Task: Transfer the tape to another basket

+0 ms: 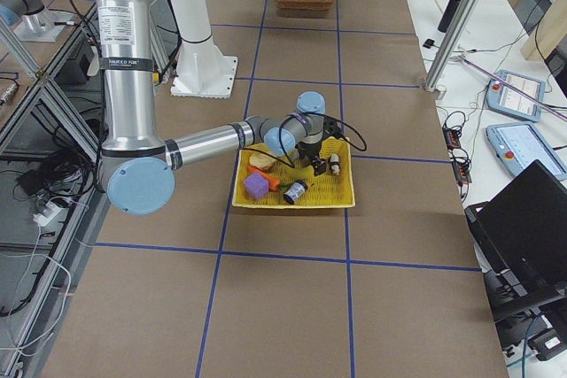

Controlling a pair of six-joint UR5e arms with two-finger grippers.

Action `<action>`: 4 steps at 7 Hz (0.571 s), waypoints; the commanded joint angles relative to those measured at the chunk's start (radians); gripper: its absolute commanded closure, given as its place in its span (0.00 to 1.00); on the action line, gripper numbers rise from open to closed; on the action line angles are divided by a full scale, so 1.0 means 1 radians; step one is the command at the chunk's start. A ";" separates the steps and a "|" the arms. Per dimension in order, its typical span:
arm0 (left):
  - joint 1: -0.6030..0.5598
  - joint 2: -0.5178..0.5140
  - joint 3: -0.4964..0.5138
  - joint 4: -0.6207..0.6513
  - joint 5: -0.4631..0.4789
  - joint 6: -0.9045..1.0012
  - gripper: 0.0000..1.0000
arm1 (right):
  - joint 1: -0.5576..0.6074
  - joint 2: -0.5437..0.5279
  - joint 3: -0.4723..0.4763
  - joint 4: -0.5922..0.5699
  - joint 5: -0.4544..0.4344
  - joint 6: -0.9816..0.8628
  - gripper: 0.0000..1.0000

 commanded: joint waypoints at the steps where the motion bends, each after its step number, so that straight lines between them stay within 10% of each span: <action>1: 0.000 0.002 -0.001 0.000 0.000 0.000 0.01 | -0.004 0.002 -0.006 0.000 -0.001 -0.032 0.99; 4: 0.000 0.003 0.000 0.000 0.000 0.000 0.01 | 0.035 0.000 0.010 -0.002 0.008 -0.089 1.00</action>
